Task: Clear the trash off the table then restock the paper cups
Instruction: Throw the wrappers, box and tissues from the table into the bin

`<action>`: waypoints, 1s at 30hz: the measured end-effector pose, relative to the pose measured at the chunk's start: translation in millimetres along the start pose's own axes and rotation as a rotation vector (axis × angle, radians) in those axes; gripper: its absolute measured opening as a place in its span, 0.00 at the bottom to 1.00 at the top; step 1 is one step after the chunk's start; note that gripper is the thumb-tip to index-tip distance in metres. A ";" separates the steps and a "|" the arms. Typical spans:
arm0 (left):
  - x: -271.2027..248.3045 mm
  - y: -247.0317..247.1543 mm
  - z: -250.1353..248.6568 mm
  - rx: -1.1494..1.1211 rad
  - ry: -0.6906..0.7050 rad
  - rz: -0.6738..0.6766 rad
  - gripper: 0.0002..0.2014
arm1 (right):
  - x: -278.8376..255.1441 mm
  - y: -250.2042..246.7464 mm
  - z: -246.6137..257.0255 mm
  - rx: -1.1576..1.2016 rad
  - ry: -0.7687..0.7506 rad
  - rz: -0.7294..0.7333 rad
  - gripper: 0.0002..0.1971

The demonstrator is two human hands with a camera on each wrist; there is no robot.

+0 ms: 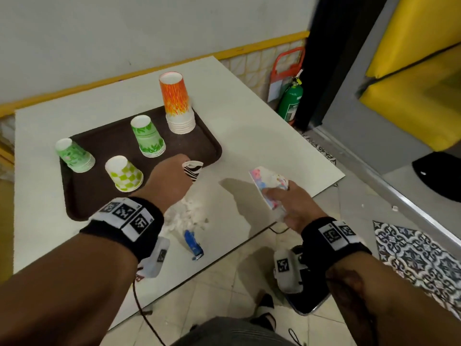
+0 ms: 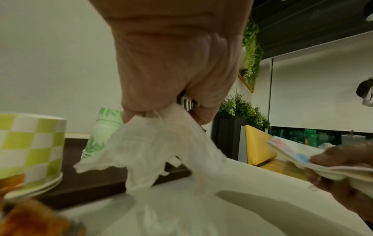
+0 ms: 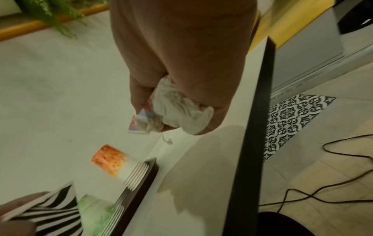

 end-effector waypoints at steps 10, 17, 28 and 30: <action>23.0 -12.2 -97.5 -0.279 -0.074 -0.016 0.17 | -8.2 -123.0 -2.1 0.173 0.050 -0.187 0.15; 23.8 165.9 -242.2 -0.610 -0.150 0.502 0.20 | -9.4 -219.6 -49.6 0.239 0.226 -0.364 0.30; -15.4 502.3 -239.2 -0.039 -0.232 1.046 0.20 | -5.0 -344.5 -250.2 0.367 0.623 -0.467 0.14; -13.1 540.6 -208.0 0.066 -0.243 1.074 0.20 | 2.1 -348.6 -294.3 0.380 0.693 -0.443 0.14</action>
Point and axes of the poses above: each hand's wrist, its own x-axis towards the middle knuckle, its own y-axis out of the palm, z = x × y, the point moved 7 cm from there along x, towards the middle knuckle, and after that the axes turned 3 degrees about -y, right-handed, at the moved point
